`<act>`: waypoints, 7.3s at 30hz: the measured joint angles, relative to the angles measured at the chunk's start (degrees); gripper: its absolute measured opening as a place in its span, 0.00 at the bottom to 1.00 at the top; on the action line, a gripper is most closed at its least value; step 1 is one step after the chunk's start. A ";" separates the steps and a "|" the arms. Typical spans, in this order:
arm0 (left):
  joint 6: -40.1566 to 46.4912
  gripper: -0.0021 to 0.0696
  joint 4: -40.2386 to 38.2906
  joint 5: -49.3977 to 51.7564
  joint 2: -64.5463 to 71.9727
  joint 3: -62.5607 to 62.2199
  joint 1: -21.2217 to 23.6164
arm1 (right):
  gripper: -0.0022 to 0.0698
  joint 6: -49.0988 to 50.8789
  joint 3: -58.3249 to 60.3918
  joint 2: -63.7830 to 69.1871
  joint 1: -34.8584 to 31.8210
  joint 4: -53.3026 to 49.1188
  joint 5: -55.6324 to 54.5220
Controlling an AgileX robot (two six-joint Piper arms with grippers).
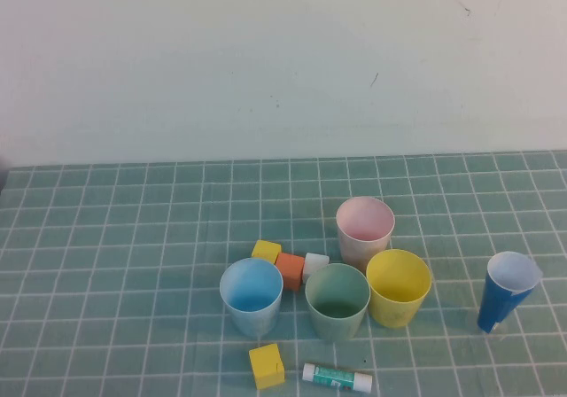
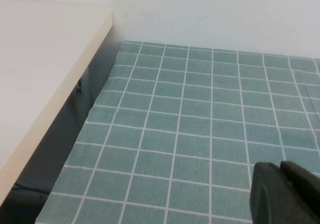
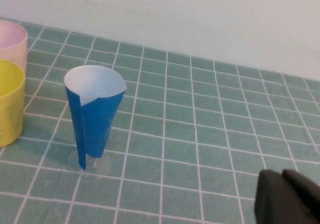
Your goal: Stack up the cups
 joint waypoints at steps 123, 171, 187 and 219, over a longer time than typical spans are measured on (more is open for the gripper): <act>5.52 0.74 -1.53 31.27 117.13 -83.55 -31.89 | 0.03 15.20 0.09 0.00 0.00 25.48 -5.93; 8.73 0.04 -6.00 25.60 112.43 -85.19 -43.32 | 0.03 14.02 0.09 0.00 0.00 25.78 -5.60; 5.59 0.27 0.50 26.25 107.40 -88.05 -43.32 | 0.03 7.08 -6.95 0.93 0.00 25.72 1.76; -31.30 0.03 21.23 13.88 39.92 -31.32 -43.32 | 0.03 -24.70 -79.02 85.85 16.64 13.26 48.45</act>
